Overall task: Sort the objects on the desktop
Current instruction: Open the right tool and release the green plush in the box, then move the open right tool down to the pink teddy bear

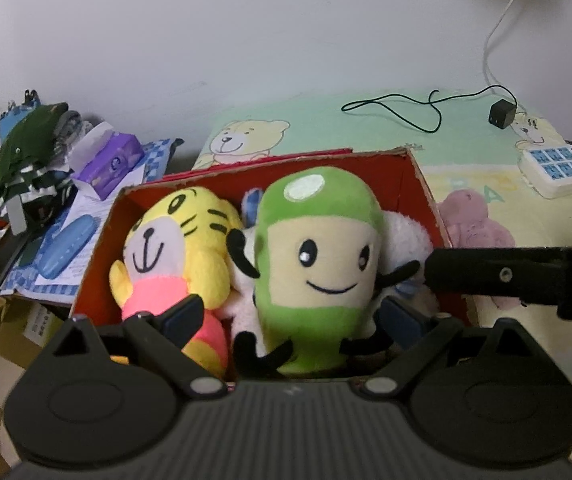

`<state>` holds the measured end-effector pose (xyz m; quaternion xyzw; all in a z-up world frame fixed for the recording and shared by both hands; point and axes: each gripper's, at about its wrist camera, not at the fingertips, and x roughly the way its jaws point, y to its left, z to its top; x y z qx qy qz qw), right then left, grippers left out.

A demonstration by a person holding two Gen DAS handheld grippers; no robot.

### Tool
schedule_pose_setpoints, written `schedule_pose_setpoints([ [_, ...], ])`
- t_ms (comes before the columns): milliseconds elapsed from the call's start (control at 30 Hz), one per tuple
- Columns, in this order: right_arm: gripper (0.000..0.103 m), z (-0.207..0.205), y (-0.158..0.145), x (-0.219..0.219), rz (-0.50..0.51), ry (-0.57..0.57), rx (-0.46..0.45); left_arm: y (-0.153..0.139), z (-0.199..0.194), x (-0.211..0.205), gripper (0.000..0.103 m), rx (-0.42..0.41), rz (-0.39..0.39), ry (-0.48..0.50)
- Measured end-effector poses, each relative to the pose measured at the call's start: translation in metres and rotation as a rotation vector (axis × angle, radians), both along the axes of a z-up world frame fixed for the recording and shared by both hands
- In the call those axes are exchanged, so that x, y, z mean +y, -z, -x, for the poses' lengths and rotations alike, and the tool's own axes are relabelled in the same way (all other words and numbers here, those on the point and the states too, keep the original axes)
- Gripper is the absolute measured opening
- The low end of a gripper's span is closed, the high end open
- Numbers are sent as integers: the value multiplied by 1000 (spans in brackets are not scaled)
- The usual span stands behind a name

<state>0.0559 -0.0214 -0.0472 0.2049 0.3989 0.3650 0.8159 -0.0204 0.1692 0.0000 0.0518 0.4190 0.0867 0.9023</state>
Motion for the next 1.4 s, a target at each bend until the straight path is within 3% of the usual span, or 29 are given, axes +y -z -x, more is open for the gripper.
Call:
schedule_pose_setpoints([
  [400,58,-3,1,-24,-54,-40,10,-6,5,-22,96,-13,-32,-47],
  [567,58,-1,0,-49,-73,-23,3,-20,13,-29,95,-66,-46,-55],
  [700,58,-3,6,-77,-66,34,9,-34,20,-44,95,-123,-24,-1],
  [867,58,-10,27,-118,-37,133,73,-40,23,-77,95,-164,69,154],
  [1067,58,-18,51,-152,-12,204,127,-19,8,-136,97,-136,80,310],
  [1400,58,-37,76,-180,-10,237,202,46,-42,-170,97,32,80,303],
])
